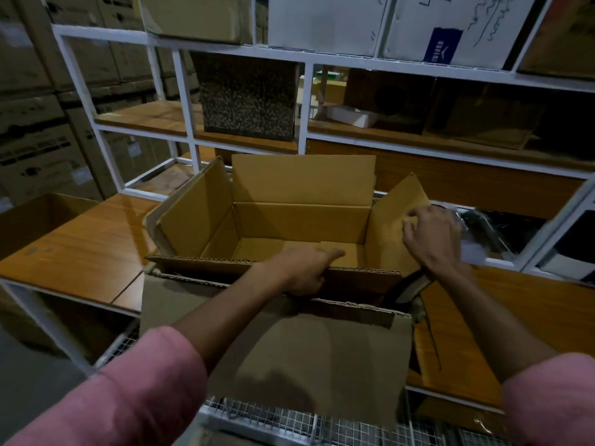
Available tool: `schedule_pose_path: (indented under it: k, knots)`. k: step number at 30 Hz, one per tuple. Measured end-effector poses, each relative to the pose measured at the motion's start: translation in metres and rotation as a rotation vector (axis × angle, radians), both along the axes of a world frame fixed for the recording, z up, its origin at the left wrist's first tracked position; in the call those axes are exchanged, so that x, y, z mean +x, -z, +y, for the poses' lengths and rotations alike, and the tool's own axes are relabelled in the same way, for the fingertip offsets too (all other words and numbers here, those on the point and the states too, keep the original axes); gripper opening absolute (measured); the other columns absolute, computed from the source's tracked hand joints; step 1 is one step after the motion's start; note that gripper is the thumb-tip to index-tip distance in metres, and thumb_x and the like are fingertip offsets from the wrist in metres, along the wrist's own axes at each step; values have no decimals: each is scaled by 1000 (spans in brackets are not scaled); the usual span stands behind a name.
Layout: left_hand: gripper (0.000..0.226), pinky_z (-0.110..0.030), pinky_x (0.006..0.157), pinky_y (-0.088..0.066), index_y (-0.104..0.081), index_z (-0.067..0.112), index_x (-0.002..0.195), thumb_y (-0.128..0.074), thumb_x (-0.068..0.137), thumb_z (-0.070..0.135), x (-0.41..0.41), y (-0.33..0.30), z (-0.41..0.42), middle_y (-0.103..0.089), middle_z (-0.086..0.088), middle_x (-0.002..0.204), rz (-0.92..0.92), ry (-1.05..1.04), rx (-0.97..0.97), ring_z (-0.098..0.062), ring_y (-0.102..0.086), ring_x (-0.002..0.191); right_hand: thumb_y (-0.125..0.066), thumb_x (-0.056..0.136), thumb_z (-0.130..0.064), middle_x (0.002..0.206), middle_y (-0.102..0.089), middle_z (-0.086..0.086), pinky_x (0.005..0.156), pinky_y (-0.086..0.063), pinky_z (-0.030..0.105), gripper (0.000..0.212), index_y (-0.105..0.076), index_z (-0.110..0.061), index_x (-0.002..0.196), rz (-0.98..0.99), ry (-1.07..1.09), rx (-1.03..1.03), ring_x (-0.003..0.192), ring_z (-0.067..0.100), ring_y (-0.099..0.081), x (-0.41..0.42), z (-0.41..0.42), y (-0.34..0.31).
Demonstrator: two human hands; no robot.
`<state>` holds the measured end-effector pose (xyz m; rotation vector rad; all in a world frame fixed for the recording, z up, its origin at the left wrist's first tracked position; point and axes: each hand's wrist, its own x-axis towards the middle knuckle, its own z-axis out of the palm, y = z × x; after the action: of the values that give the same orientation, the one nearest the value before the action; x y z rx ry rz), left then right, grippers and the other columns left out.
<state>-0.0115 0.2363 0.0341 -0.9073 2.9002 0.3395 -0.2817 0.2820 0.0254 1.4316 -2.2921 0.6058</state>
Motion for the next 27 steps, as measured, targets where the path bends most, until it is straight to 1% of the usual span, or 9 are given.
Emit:
schedule_pose_path:
  k: [2, 4, 7, 11, 14, 19, 23, 25, 27]
  knots:
    - [75, -50, 99, -48, -15, 27, 157, -56, 95, 16, -11, 9, 8, -53, -10, 144, 23, 64, -62, -33, -53, 127, -59, 94, -35, 124, -60, 20, 96, -43, 50, 39, -61, -7, 120, 8, 111, 53, 117, 41, -52, -5, 1, -4]
    - [69, -45, 91, -48, -17, 26, 156, -53, 98, 20, -19, 15, 11, -57, -12, 138, 43, 93, -81, -33, -55, 122, -61, 93, -31, 113, -61, 21, 86, -51, 45, 35, -59, -3, 114, -39, 132, 96, 103, 39, -57, -8, 2, -3]
    - [47, -38, 77, -42, -32, 21, 148, -47, 105, 30, -25, 18, 10, -61, -14, 129, 60, 105, -78, -32, -59, 114, -61, 92, -13, 101, -62, 18, 72, -53, 41, 19, -59, -2, 108, -82, 56, 106, 89, 35, -59, -4, 4, 0]
    - [33, -35, 70, -38, -46, 16, 134, -46, 105, 33, -32, 21, 8, -64, -14, 114, 24, 103, -78, -29, -61, 98, -56, 91, -2, 98, -65, 18, 73, -53, 42, 14, -62, 0, 104, -10, -13, 126, 94, 34, -57, 9, 3, 2]
    - [30, -36, 71, -39, -49, 17, 128, -49, 104, 34, -39, 30, 7, -63, -12, 106, 20, 94, -31, -24, -56, 89, -57, 90, -9, 101, -65, 18, 82, -53, 46, 12, -64, -3, 98, 66, 12, 230, 104, 36, -52, 22, 4, 1]
    - [29, -34, 69, -37, -52, 17, 124, -50, 103, 37, -46, 37, 5, -64, -11, 107, 15, 47, 30, -29, -60, 97, -58, 90, -33, 114, -64, 11, 93, -44, 47, 20, -63, -14, 89, 180, 41, 387, 117, 36, -46, 21, 7, 3]
    - [33, -34, 71, -38, -52, 18, 126, -51, 102, 41, -54, 41, 9, -65, -10, 112, -19, 19, 38, -29, -60, 102, -52, 91, -47, 138, -52, 11, 100, -36, 49, 37, -66, -19, 110, 231, 107, 537, 131, 35, -33, 1, 20, 14]
    - [34, -33, 71, -36, -52, 19, 128, -50, 103, 41, -58, 41, 11, -65, -9, 116, -24, -5, 41, -28, -59, 104, -51, 91, -45, 151, -40, 10, 107, -32, 54, 51, -53, -18, 134, 189, 91, 576, 137, 36, -28, -13, 28, 21]
    - [34, -33, 73, -36, -52, 19, 128, -50, 103, 41, -60, 41, 12, -64, -10, 120, -23, -31, 47, -28, -58, 107, -51, 92, -48, 161, -25, 7, 113, -25, 60, 64, -36, -20, 148, 146, 39, 593, 146, 38, -18, -24, 34, 26]
